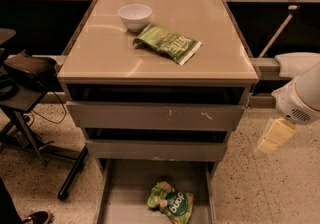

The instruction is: Pick green rice chip bag from bottom drawer and place on counter

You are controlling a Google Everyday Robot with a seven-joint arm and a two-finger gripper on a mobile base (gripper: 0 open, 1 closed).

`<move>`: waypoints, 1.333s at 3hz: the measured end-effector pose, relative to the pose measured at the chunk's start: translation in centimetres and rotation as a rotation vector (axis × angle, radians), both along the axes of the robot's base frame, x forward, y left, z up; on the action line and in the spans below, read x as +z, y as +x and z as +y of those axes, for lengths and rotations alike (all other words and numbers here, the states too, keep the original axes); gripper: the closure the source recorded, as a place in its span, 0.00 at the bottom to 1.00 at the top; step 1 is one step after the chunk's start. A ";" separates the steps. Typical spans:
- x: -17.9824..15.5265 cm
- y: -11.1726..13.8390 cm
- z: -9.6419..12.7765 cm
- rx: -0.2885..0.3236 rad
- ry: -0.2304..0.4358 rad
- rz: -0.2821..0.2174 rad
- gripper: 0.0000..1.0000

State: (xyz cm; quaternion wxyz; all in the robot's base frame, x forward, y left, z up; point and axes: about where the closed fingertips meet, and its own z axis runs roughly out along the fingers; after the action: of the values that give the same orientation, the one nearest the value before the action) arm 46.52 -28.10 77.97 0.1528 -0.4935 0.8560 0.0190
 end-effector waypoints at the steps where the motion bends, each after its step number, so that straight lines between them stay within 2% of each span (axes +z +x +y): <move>1: -1.6 -1.4 1.2 -0.008 0.063 -0.037 0.00; 2: -8.2 -5.3 6.3 -0.059 0.272 -0.012 0.00; 3: -16.7 -8.8 15.3 -0.098 0.508 0.110 0.00; 4: -22.3 -10.0 22.1 -0.114 0.585 0.184 0.00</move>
Offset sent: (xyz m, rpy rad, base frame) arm -0.1040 0.1881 -0.2432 0.6374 -0.0153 -0.1418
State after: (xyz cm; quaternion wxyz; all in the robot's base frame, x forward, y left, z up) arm 36.57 -6.02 55.68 0.2111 -0.3760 0.8508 0.3005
